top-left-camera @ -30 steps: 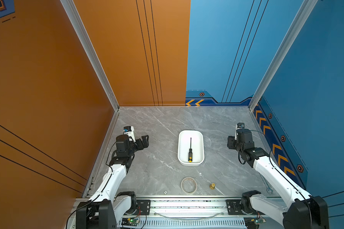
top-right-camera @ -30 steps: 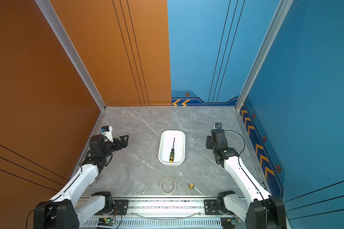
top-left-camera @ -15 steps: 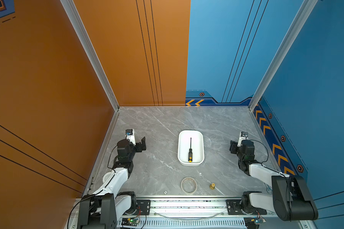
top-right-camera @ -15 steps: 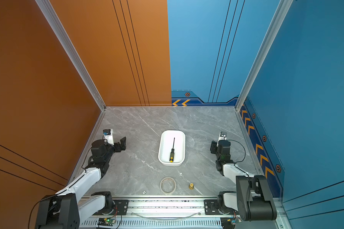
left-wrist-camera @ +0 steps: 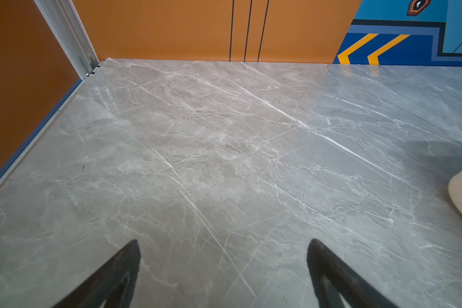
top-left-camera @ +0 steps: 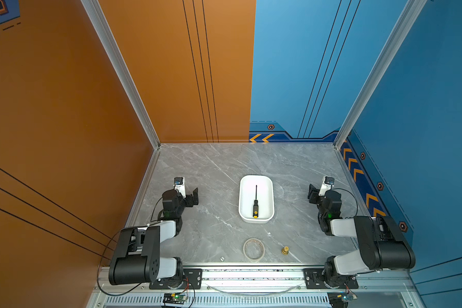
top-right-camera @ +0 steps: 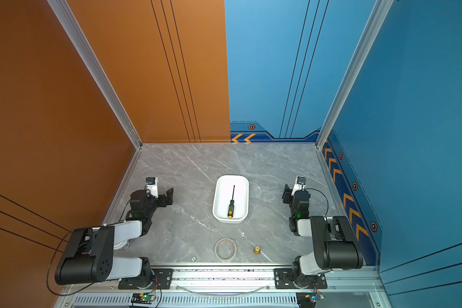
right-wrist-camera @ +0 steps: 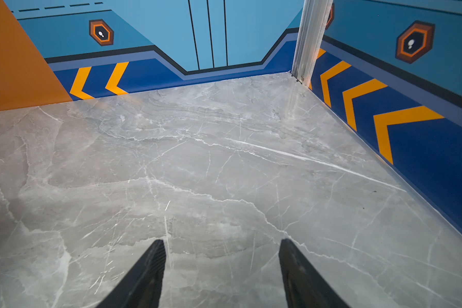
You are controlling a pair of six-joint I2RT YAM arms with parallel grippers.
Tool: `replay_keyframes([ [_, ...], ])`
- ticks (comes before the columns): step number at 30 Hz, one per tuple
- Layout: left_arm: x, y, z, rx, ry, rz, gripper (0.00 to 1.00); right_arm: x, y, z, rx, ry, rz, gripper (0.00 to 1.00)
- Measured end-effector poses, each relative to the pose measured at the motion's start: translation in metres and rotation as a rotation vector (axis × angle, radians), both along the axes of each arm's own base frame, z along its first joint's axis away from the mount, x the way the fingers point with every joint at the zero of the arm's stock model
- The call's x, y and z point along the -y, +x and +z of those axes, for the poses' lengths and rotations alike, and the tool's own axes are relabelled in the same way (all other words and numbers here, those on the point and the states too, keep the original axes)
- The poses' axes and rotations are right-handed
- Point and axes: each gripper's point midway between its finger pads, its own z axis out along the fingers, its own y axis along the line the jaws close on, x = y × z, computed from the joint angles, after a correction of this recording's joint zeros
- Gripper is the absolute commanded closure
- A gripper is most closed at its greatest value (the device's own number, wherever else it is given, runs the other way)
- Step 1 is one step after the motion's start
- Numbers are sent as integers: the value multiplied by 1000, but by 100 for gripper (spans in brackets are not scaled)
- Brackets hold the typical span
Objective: Put the screwdriver in the bin
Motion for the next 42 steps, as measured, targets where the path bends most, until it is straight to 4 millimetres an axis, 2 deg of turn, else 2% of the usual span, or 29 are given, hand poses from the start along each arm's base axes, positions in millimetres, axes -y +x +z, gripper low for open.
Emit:
replay_keyframes([
  [3,0,8,1,19,0,-3,2,-2,2,-5,-1,3,11,34],
  [7,2,15,-5,39,2,-9,2,-2,3,0,17,3,12,34],
  [11,4,14,-14,37,7,-6,2,-2,5,1,19,3,12,34],
  [17,1,20,-7,54,19,15,2,-5,16,9,22,0,19,24],
  [27,2,24,-7,44,34,34,2,-6,15,5,-2,-9,9,11],
  [29,2,24,-7,44,34,35,2,-6,15,5,-2,-14,10,0],
  [42,1,23,-7,41,36,39,2,-7,15,5,-2,-23,3,0],
])
